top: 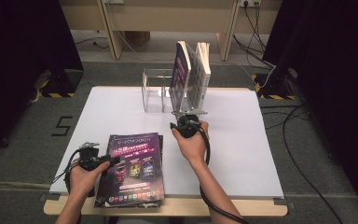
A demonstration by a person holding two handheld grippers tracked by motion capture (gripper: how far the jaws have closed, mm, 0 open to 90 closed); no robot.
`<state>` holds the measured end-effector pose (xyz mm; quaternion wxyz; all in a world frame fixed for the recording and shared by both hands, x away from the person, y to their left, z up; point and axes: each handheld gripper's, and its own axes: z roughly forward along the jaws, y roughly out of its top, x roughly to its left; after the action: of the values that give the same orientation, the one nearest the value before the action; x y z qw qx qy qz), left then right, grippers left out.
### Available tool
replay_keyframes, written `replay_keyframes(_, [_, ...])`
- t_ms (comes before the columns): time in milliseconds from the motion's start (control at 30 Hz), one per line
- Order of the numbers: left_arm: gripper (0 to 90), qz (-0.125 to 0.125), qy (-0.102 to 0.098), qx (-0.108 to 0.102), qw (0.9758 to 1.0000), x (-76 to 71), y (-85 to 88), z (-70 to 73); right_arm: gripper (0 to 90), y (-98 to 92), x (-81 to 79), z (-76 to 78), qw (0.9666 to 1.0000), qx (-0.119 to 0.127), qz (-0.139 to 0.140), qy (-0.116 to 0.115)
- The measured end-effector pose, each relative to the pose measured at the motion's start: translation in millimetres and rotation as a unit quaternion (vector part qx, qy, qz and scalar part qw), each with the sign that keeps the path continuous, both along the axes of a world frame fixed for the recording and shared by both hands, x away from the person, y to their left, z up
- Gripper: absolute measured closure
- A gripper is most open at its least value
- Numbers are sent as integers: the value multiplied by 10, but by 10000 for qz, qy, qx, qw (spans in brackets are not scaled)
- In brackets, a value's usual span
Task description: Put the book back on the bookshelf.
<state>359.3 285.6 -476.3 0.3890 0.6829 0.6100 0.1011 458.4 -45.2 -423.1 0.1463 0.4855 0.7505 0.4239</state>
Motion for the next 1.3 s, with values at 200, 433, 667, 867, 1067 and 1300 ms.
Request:
replay_keyframes(200, [520, 13, 30, -121, 9999, 9, 19, -12, 661, 71, -17, -94, 9998, -10, 103, 175])
replay_keyframes(433, [594, 174, -33, -9, 9998, -9, 40, 6, 658, 130, -32, -171, 9993, -60, 173, 337])
replay_keyframes(667, [787, 303, -41, 117, 9995, -28, 84, 44, 665, 132, -32, -189, 9991, -98, 206, 354])
replay_keyframes(867, [888, 452, 31, 321, 9985, -17, 128, 17, 672, 166, -34, -194, 9989, -100, 258, 386])
replay_keyframes(1067, [893, 424, 54, 351, 9985, -3, 134, 1, 675, 231, -30, -237, 9982, -178, 379, 436])
replay_keyframes(1300, [893, 354, 111, 489, 9981, 28, 118, -10, 673, 272, -32, -315, 9969, -207, 433, 622])
